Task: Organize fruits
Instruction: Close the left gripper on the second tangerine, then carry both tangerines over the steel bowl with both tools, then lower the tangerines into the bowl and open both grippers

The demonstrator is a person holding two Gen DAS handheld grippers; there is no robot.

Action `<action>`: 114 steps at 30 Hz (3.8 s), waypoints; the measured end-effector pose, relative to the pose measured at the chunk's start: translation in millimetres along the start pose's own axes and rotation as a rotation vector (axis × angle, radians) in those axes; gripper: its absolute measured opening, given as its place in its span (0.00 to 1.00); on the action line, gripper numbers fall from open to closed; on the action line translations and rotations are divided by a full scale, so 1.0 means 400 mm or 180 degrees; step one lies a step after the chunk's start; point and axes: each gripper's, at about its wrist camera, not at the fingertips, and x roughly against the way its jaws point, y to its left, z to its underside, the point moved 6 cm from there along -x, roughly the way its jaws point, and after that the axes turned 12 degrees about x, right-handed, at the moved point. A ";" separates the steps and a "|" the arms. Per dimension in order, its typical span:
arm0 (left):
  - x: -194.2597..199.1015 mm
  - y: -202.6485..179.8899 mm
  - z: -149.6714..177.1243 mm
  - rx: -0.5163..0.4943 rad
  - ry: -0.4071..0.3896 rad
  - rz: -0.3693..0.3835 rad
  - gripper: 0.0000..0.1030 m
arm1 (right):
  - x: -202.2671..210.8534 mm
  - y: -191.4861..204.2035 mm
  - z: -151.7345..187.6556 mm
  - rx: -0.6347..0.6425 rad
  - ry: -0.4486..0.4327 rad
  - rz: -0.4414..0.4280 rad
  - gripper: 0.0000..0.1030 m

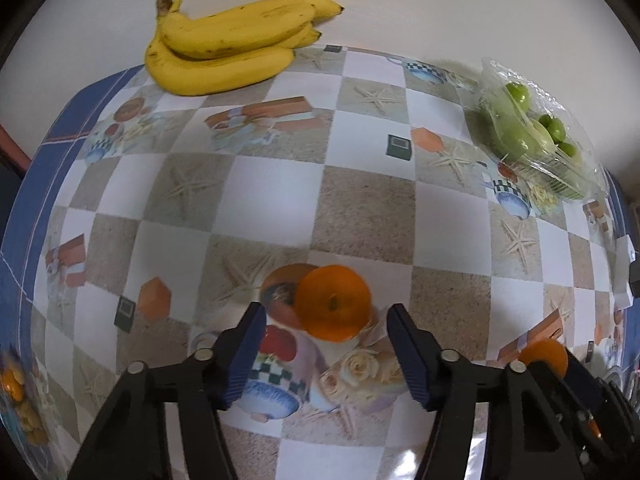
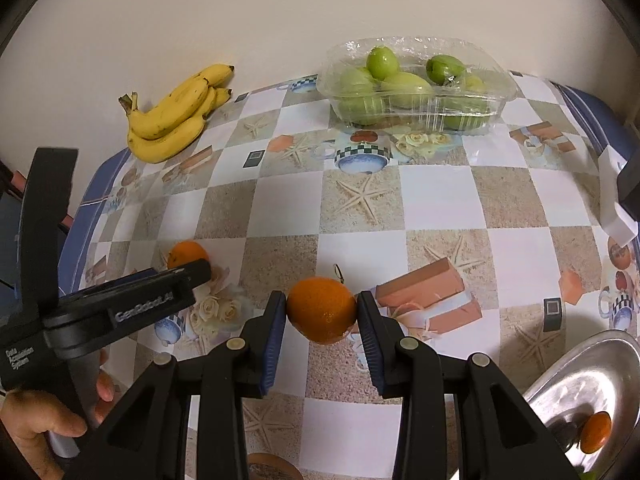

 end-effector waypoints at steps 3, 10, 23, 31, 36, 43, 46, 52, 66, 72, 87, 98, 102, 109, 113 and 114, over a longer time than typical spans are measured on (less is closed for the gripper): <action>0.000 -0.011 -0.006 -0.0049 -0.0015 -0.0012 0.51 | -0.001 -0.006 0.004 -0.0032 0.0008 -0.0031 0.37; -0.005 -0.006 -0.012 -0.0052 -0.0053 -0.0104 0.41 | -0.005 -0.013 0.006 -0.0066 0.0021 -0.0057 0.37; 0.077 -0.030 0.019 -0.0003 -0.0164 0.0002 0.41 | 0.031 -0.001 0.012 -0.0047 0.0010 -0.0037 0.37; 0.165 -0.041 0.077 0.0051 -0.0244 0.0137 0.41 | 0.112 0.006 0.027 -0.0054 -0.0057 0.0019 0.37; 0.216 -0.047 0.131 0.0074 -0.0253 0.0219 0.41 | 0.182 0.022 0.046 -0.0073 -0.0148 -0.0005 0.37; 0.272 -0.039 0.204 0.0117 -0.0288 0.0301 0.41 | 0.245 0.024 0.110 -0.0036 -0.0153 0.0069 0.37; 0.285 -0.038 0.244 0.0108 -0.0283 0.0341 0.41 | 0.263 0.014 0.145 -0.0038 -0.0134 0.0121 0.37; 0.287 -0.046 0.324 0.0167 -0.0202 0.0437 0.41 | 0.281 -0.013 0.225 -0.0076 -0.0043 0.0205 0.37; 0.296 -0.076 0.403 0.0094 -0.0174 0.0503 0.41 | 0.284 -0.057 0.332 -0.0203 0.0106 0.0271 0.37; 0.298 -0.099 0.406 0.0055 -0.0161 0.0548 0.40 | 0.271 -0.100 0.340 -0.0307 0.0173 0.0295 0.37; 0.296 -0.273 0.489 -0.0522 0.0046 0.0769 0.41 | 0.309 -0.287 0.385 -0.0944 0.0164 0.0544 0.37; 0.285 -0.345 0.540 -0.0767 0.0154 0.0874 0.40 | 0.361 -0.363 0.402 -0.1240 0.0002 0.0645 0.37; 0.270 -0.373 0.567 -0.0892 0.0213 0.0858 0.41 | 0.346 -0.381 0.418 -0.1309 0.0082 0.0652 0.37; 0.233 -0.400 0.598 -0.0999 0.0319 0.0812 0.41 | 0.314 -0.394 0.436 -0.1341 0.0221 0.0677 0.37; 0.220 -0.406 0.603 -0.1014 0.0345 0.0789 0.41 | 0.314 -0.399 0.441 -0.1356 0.0236 0.0691 0.38; 0.219 -0.407 0.604 -0.1018 0.0346 0.0787 0.41 | 0.314 -0.400 0.441 -0.1359 0.0240 0.0698 0.38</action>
